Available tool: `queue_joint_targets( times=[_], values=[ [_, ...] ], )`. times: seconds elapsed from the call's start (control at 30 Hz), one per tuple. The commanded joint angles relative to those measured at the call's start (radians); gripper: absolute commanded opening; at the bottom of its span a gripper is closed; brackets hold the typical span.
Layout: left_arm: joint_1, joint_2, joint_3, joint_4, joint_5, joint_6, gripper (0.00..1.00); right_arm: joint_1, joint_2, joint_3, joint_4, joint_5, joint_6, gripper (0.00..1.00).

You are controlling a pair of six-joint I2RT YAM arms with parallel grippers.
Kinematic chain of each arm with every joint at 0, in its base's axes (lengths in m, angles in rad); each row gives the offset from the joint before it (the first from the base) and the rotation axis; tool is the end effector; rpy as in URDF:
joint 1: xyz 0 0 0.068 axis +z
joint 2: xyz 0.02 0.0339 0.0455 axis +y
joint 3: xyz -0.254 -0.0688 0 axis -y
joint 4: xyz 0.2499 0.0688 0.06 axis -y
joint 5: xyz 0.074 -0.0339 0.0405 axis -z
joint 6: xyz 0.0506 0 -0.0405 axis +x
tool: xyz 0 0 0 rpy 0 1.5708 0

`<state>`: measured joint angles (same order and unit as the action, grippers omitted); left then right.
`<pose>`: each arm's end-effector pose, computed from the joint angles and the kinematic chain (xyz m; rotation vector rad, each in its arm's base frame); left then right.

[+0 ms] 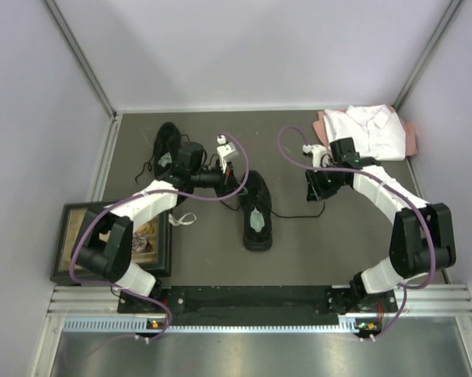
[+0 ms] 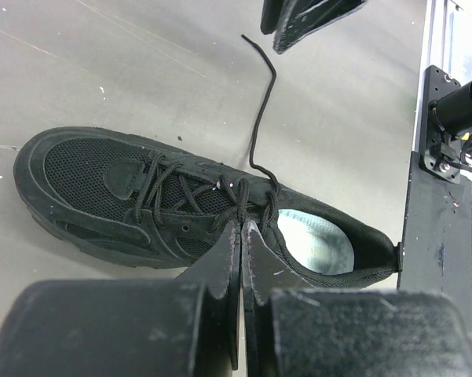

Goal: Tie the shoes

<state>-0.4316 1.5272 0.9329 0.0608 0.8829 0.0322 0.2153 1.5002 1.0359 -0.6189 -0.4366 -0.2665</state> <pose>0.2933 -0.1781 0.2231 0.9939 1.8396 -1.1636 0.2969 0.0868 0.2027 -0.7572 2.4826 0.5582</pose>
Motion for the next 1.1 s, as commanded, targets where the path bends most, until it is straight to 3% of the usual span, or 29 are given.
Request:
queue_joint_targets(
  times=[0.0, 0.23, 0.53, 0.83, 0.93, 0.97, 1.07],
  values=[
    [-0.004, -0.042, -0.006, 0.054, 0.024, 0.003, 0.0, 0.006, 0.009, -0.017, 0.021, 0.191, 0.096, 0.31],
    [-0.01, -0.039, 0.0, 0.047, 0.019, 0.009, 0.0, 0.006, 0.045, -0.023, -0.03, 0.355, 0.323, 0.31],
    [-0.015, -0.044, -0.002, 0.045, 0.013, 0.011, 0.0, 0.029, 0.104, -0.048, -0.016, 0.469, 0.415, 0.27],
    [-0.018, -0.047, 0.001, 0.024, 0.016, 0.032, 0.0, 0.03, 0.19, -0.05, 0.005, 0.441, 0.477, 0.24],
    [-0.016, -0.048, 0.0, 0.02, 0.016, 0.038, 0.0, 0.03, 0.209, -0.036, -0.004, 0.401, 0.495, 0.18],
    [-0.018, -0.05, 0.0, 0.019, 0.016, 0.038, 0.0, 0.03, 0.218, -0.025, -0.008, 0.391, 0.495, 0.08],
    [-0.018, -0.055, 0.0, 0.014, 0.019, 0.049, 0.0, 0.03, 0.21, 0.016, -0.022, 0.36, 0.492, 0.0]
  ],
)
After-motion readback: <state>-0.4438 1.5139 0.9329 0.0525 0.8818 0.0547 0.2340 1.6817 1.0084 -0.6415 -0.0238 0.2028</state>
